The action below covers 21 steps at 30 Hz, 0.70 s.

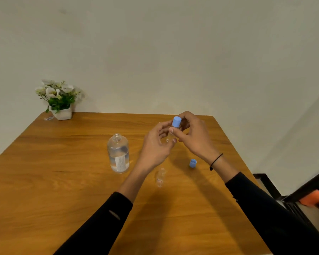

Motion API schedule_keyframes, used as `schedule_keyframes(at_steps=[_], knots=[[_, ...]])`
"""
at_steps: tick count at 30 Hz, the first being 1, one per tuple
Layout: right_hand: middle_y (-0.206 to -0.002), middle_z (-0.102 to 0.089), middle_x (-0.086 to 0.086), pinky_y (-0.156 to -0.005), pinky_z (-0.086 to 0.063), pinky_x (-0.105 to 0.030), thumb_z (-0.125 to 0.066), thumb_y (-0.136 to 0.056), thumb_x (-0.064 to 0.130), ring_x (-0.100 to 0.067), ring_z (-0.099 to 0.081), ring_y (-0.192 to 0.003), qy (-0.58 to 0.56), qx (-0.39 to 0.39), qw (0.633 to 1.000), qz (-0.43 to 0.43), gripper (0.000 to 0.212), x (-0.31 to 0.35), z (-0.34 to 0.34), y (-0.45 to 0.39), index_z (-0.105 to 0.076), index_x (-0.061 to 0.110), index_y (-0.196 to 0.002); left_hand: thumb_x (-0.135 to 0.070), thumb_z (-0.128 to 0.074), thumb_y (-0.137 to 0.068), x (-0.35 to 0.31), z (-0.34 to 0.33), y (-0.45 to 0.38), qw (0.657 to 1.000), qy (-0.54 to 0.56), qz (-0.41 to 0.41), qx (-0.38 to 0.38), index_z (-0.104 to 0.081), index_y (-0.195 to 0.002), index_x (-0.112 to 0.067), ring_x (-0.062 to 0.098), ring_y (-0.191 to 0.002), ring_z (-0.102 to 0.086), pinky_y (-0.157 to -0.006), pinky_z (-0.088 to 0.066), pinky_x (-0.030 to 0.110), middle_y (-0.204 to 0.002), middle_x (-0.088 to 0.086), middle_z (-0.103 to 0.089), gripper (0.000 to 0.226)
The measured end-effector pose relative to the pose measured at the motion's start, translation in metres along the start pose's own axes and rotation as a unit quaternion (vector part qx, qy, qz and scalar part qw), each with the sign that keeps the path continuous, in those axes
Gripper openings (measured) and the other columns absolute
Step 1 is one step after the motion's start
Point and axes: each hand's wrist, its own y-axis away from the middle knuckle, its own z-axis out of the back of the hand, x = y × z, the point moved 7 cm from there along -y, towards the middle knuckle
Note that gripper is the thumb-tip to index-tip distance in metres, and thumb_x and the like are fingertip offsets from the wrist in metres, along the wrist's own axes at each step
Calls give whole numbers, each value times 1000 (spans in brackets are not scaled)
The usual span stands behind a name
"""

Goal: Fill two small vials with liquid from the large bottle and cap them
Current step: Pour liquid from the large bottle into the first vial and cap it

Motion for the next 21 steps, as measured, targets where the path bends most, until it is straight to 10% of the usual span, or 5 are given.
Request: schedule_keyframes(at_steps=[21], knots=[[-96, -65, -3, -74, -55, -42, -71, -95, 19, -23, -63, -87, 102, -11, 988, -115, 17, -153, -37, -33, -58, 15, -105, -9, -62, -104, 62, 2, -11, 991, -96, 88, 11, -66, -133, -20, -9, -104, -68, -84, -56, 10, -112, -8, -77, 32]])
